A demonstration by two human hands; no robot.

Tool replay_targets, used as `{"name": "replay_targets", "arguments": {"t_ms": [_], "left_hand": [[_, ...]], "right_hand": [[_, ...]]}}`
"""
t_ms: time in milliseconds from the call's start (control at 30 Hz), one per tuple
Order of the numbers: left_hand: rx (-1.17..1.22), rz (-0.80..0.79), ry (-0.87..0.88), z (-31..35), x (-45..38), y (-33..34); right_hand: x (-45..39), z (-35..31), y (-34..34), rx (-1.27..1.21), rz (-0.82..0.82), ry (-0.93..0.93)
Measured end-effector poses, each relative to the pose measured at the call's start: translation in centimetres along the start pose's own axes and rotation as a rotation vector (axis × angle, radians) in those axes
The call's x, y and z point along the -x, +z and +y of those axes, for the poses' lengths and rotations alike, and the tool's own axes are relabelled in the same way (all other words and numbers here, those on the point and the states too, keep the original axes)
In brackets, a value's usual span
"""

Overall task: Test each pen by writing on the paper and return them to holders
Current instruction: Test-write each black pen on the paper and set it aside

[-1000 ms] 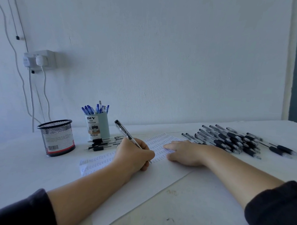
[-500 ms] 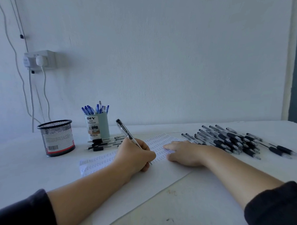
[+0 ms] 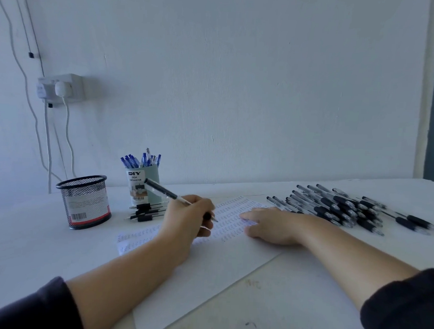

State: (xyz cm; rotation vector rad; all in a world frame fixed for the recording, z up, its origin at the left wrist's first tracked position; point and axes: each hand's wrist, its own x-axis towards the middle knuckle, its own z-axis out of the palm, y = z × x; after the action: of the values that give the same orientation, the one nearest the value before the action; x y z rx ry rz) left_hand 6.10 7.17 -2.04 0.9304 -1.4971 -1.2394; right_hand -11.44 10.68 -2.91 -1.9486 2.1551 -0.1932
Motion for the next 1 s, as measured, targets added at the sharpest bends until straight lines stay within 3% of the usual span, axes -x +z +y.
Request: {"name": "replay_targets", "arguments": {"t_ms": [300, 1000], "left_hand": [[0.154, 0.235, -0.067, 0.9, -2.1, -2.4], [0.161, 0.22, -0.013, 0.8, -1.8, -2.5]], "right_hand": [[0.0, 0.4, 0.0, -0.154, 0.027, 0.009], [0.7, -0.6, -0.3, -0.381, 0.025, -0.031]]}}
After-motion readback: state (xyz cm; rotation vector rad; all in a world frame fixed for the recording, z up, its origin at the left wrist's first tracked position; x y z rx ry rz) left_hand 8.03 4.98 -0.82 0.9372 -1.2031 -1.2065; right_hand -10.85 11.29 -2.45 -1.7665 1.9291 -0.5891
